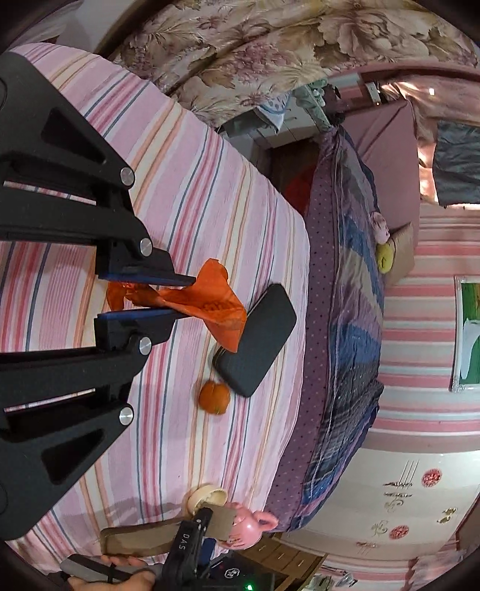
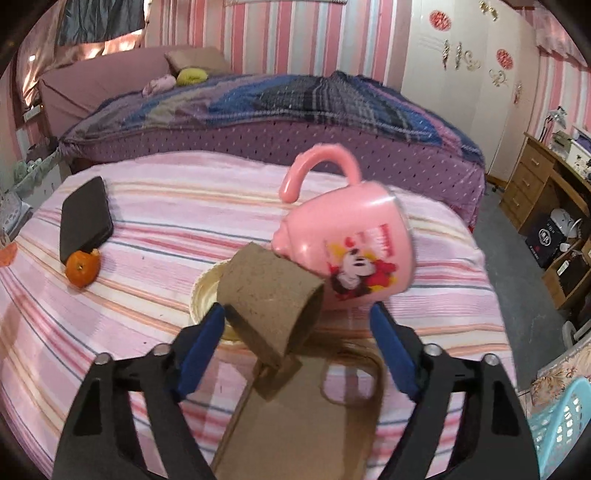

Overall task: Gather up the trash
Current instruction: 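Grasp the orange mesh bag with the left tool while the right tool grasps another cardboard tube, then carry mesh bag and tube over the blue basket and open both tools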

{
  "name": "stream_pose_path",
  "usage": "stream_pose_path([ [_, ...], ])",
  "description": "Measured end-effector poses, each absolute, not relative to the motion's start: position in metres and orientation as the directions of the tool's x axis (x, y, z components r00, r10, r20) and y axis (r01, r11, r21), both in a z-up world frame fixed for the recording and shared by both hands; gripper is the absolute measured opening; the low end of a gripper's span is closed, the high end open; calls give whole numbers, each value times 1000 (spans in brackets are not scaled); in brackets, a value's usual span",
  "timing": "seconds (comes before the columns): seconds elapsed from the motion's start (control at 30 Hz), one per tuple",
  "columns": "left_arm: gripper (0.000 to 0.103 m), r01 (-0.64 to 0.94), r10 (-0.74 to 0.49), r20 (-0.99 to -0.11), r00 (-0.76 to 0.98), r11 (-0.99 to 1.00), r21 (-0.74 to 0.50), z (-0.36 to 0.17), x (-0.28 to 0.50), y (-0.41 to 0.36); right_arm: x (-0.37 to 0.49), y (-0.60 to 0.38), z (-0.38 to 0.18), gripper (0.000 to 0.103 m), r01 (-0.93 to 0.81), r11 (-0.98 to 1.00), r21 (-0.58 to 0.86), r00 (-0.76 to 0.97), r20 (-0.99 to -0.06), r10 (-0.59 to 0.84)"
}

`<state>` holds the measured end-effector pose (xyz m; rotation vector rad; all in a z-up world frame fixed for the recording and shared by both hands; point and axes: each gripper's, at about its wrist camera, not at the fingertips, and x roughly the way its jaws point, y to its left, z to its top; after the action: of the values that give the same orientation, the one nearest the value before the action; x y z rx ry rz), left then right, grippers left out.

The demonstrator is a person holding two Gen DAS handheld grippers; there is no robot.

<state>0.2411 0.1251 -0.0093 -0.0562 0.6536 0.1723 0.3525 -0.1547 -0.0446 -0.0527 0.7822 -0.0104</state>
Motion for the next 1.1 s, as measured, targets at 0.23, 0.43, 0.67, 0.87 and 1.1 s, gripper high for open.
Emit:
stream_pose_path([
  [0.23,10,-196,151,-610,778,981,-7,-9,242,131,355,-146,-48,35,-42,997,-62,705,-709,-14],
  [0.43,10,-197,152,-608,779,980,-8,-8,242,131,342,-138,-43,23,-72,988,-134,742,-669,-37],
  [0.67,10,-182,146,-601,786,983,2,-6,236,122,308,-150,-22,18,-90,989,-118,798,-603,1],
  [0.87,10,-154,131,-608,783,988,15,-9,233,107,270,-167,-8,18,-97,990,-105,820,-572,20],
  [1.1,10,-88,90,-612,786,996,34,-13,221,70,214,-193,-12,18,-73,993,-92,833,-553,10],
])
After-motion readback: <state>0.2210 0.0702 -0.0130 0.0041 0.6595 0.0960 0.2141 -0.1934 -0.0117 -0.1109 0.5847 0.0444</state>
